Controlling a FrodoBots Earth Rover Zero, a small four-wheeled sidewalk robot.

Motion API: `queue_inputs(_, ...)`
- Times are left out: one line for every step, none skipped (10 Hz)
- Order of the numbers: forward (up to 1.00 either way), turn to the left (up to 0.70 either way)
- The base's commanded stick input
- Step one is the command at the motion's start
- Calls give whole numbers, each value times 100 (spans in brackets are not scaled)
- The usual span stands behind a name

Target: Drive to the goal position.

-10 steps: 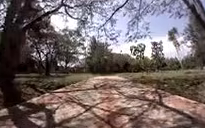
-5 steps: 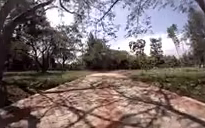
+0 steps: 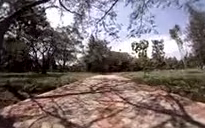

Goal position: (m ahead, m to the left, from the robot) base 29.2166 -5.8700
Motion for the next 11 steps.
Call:
queue_inputs(70,0)
queue_inputs(70,0)
queue_inputs(70,0)
queue_inputs(70,0)
queue_inputs(70,0)
queue_inputs(70,0)
queue_inputs(70,0)
queue_inputs(70,0)
queue_inputs(70,0)
queue_inputs(70,0)
queue_inputs(70,0)
